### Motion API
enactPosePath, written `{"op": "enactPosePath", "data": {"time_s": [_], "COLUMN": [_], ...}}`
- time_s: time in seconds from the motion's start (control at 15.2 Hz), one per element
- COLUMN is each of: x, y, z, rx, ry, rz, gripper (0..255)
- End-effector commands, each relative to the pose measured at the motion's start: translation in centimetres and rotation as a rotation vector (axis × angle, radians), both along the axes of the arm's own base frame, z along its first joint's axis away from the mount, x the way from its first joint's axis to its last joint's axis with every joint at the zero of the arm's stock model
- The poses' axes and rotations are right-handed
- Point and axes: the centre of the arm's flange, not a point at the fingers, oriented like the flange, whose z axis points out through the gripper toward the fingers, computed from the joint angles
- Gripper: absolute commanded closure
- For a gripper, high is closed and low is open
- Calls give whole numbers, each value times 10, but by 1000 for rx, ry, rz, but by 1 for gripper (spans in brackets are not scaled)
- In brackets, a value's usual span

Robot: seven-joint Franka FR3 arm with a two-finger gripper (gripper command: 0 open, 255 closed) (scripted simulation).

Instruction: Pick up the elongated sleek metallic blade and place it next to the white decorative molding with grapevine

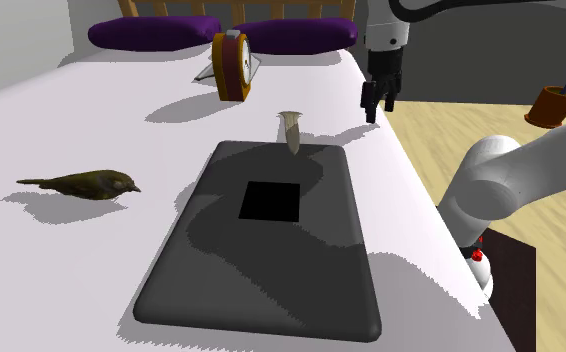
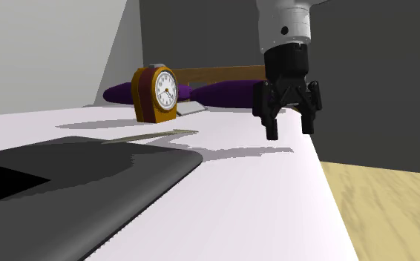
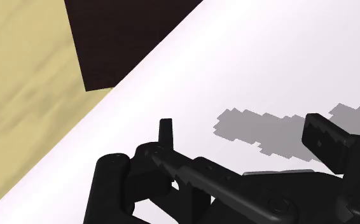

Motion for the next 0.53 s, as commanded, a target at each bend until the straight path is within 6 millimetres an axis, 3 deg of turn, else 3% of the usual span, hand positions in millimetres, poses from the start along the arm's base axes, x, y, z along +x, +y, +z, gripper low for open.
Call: {"op": "enactPosePath", "data": {"time_s": [0.0, 0.46], "x": [0, 29], "y": [0, 77], "z": [0, 12], "rx": [0, 4], "ry": [0, -24], "rz": [0, -275], "gripper": [0, 0]}}
